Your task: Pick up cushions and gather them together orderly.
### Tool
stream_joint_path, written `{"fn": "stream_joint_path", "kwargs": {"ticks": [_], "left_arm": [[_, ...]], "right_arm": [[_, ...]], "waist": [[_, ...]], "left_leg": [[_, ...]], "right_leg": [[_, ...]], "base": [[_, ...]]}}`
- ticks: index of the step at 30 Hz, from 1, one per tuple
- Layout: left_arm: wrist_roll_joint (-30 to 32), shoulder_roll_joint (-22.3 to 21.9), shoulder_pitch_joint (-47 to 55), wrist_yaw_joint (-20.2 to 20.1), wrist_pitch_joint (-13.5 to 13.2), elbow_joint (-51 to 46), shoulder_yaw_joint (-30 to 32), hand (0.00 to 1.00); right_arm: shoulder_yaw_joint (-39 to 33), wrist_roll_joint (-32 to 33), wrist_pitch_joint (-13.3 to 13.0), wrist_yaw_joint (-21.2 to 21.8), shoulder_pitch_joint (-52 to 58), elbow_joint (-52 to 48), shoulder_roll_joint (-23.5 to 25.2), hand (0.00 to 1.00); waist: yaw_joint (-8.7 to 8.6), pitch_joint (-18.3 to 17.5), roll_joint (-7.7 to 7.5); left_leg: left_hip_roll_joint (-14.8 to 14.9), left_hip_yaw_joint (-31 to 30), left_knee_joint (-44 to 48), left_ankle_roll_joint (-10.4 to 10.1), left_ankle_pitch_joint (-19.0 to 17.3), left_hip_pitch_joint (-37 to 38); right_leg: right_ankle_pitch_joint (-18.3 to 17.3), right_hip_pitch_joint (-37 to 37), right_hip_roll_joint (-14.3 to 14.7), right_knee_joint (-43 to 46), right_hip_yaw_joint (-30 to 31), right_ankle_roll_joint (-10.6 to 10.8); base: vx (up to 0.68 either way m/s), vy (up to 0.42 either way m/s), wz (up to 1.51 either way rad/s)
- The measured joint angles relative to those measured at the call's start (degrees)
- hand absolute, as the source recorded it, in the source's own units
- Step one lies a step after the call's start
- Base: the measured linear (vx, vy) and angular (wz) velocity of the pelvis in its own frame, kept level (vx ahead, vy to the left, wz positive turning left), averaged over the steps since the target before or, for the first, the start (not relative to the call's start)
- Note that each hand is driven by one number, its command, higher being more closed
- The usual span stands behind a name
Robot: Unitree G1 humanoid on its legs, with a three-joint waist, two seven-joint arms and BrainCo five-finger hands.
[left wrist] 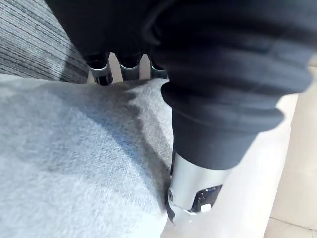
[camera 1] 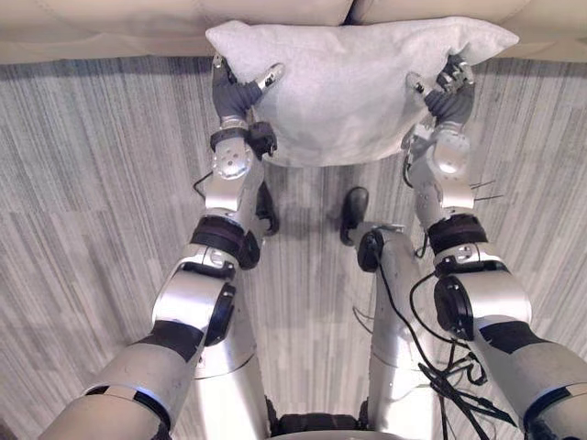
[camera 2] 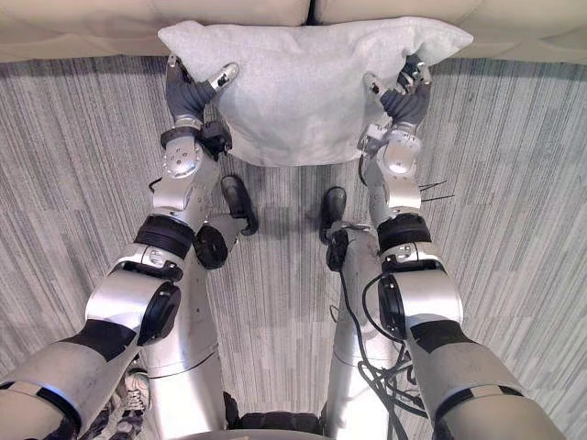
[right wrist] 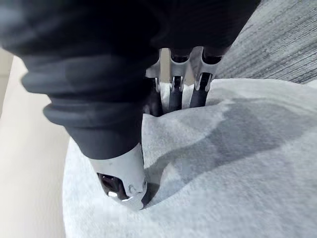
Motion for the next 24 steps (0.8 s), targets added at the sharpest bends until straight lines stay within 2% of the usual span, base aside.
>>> {"fn": "stream_joint_path", "kwargs": {"ticks": [6, 10, 13, 15, 17, 19, 21, 24], "left_arm": [[-1.29, -0.08, 0.27, 1.67, 0.29, -2.84, -0.04, 1.0], [-1.31, -0.03, 3.22, 2.79, 0.01, -10.95, -0.13, 1.0], [-1.27, -0.17, 6.79, 3.62, -0.49, -15.83, -0.18, 1.0], [-1.22, -0.82, 9.86, 3.65, -1.0, -18.86, -0.47, 1.0], [-1.01, -1.46, 14.57, 3.73, -1.98, -23.33, -2.57, 1.0], [-0.92, -2.54, 19.16, 3.82, -2.32, -27.11, -5.22, 1.0], [0.31, -5.24, 28.02, 3.81, -3.58, -31.04, -8.18, 1.0], [1.61, -6.69, 34.74, 3.74, -4.16, -34.12, -9.45, 1.0]], "right_arm": [[0.76, 2.01, -0.07, 0.0, 0.72, -3.94, 1.94, 1.0], [2.99, 3.45, -0.56, 0.08, 5.48, -12.06, 4.16, 1.0], [4.7, 4.03, -2.35, 0.2, 10.8, -17.99, 6.92, 1.0], [5.22, 4.06, -3.3, 0.41, 14.63, -22.18, 8.04, 1.0], [6.45, 4.03, -4.59, 0.84, 19.52, -27.08, 8.48, 1.0], [6.75, 3.89, -4.79, 0.91, 24.94, -32.27, 8.83, 1.0], [8.28, 3.13, -6.24, 1.01, 34.6, -37.94, 9.3, 1.0], [9.76, 1.49, -6.42, 1.62, 43.05, -45.47, 9.45, 1.0]], "waist": [[-0.96, 0.0, -0.01], [-1.01, -0.07, -0.05], [-1.23, -0.17, -0.07], [-1.29, -0.25, -0.09], [-1.39, -0.42, -0.06], [-1.08, -0.74, -0.07], [-1.11, -8.06, -0.09], [-1.07, -8.2, -0.23]], "left_leg": [[0.41, 0.8, 0.15, 0.01, 0.01, 0.85], [1.44, 1.37, -0.22, 0.02, 0.01, 3.77], [2.01, 1.61, -3.39, -0.06, 0.06, 10.37], [1.96, 2.2, -6.8, -0.89, 0.47, 15.3], [1.9, 2.88, -10.91, -1.7, 0.83, 21.67], [1.64, 3.5, -14.14, -1.66, 0.95, 28.01], [0.74, 4.25, -17.88, -1.74, 1.18, 32.01], [-0.28, 4.93, -21.78, -1.78, 1.16, 42.69]], "right_leg": [[0.06, 0.01, 0.21, 0.56, 0.71, 0.09], [0.38, 2.15, 1.21, 0.16, 1.17, -0.18], [0.88, 8.61, 2.12, -3.27, 0.71, -0.67], [1.32, 13.41, 2.22, -6.77, 0.29, -0.5], [1.94, 19.89, 2.21, -11.29, -0.57, -0.72], [2.35, 26.46, 2.1, -14.9, -1.34, -1.18], [2.37, 30.55, 1.9, -18.91, -1.5, -1.1], [2.46, 41.43, 1.37, -23.58, -2.66, -0.96]], "base": [[-0.03, 0.019, -0.02], [-0.05, 0.0, -0.12], [-0.06, -0.033, -0.09], [-0.04, -0.056, 0.0], [0.0, -0.049, -0.02], [0.08, -0.038, 0.04], [0.15, -0.018, 0.06], [0.24, 0.02, 0.06]]}}
